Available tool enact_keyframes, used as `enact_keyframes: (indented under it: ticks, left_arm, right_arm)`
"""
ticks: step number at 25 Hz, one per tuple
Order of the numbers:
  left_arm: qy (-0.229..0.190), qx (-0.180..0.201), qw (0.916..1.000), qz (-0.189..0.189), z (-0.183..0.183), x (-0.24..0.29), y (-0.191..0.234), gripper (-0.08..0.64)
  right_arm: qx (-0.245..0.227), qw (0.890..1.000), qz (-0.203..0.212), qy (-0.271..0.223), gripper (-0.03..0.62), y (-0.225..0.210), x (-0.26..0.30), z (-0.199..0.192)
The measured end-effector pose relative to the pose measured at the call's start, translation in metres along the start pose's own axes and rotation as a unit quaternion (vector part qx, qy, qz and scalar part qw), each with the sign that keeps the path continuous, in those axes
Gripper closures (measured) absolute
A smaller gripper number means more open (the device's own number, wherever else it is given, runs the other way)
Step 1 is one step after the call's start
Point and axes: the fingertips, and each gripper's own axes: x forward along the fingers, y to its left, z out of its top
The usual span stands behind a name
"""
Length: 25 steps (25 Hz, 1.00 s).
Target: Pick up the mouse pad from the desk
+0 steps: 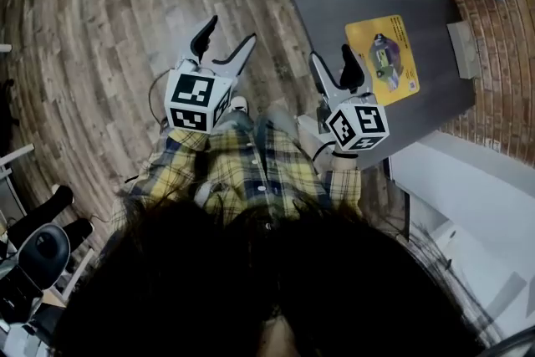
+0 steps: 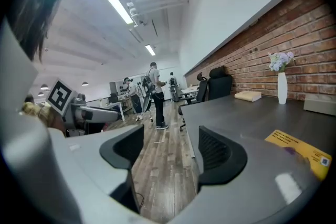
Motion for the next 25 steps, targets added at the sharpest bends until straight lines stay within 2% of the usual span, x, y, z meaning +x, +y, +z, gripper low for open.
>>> enact_keyframes:
  ticks: [6, 12, 19, 25]
  left_arm:
    - [0.020, -0.003, 0.9993, -0.032, -0.012, 0.013, 0.004, 0.247]
    - [0.022, 0.000, 0.9985, -0.050, -0.006, 0.038, 0.002, 0.247]
    - [0.022, 0.015, 0.9966, -0.077, 0.016, 0.096, -0.004, 0.247]
    - [0.025, 0.035, 0.9921, -0.118, 0.047, 0.169, -0.028, 0.247]
  right_arm:
    - [0.007, 0.999, -0.038, 0.014, 0.287, -0.010, 0.000, -0.010]
    - [0.013, 0.998, -0.061, 0.016, 0.287, -0.037, 0.005, -0.009]
    - [0.021, 0.996, -0.088, 0.008, 0.286, -0.083, 0.025, 0.005]
    - [0.039, 0.990, -0.133, 0.000, 0.264, -0.149, 0.029, 0.025]
